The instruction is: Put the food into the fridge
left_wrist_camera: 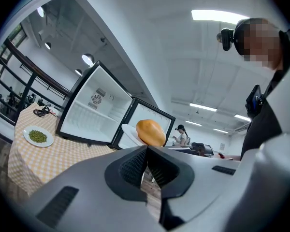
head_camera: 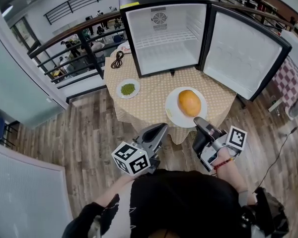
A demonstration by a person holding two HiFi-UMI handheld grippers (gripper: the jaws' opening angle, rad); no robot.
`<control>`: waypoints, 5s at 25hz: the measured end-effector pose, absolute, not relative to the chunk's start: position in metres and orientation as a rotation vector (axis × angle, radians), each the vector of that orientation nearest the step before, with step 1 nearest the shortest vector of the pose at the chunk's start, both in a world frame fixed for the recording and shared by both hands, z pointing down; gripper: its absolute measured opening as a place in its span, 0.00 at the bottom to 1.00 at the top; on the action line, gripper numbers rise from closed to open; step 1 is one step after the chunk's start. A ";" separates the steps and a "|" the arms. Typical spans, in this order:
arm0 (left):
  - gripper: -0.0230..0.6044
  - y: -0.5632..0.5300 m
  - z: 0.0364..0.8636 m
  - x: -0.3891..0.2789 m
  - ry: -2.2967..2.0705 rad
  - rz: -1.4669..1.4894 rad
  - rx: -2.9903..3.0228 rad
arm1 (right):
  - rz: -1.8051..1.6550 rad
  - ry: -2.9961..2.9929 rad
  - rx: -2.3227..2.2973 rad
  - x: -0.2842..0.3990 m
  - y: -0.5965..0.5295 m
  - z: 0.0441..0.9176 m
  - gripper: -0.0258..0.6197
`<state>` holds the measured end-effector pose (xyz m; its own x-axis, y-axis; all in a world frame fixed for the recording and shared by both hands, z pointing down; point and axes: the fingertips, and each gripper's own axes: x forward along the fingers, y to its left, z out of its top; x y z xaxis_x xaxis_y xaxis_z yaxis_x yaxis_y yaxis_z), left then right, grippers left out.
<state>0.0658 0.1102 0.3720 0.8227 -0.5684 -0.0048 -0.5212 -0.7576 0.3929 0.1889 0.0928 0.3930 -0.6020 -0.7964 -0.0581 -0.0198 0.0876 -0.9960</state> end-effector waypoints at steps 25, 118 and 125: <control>0.05 0.091 0.402 0.080 -0.826 -0.104 2.587 | -1.664 1.700 -0.857 0.203 0.082 0.421 0.09; 0.05 -0.199 0.403 -0.028 -0.822 -0.072 2.516 | -1.725 1.518 -1.087 0.151 -0.231 0.480 0.09; 0.05 -0.199 0.416 -0.033 -0.872 -0.021 2.489 | -1.766 1.524 -1.125 0.148 -0.263 0.505 0.09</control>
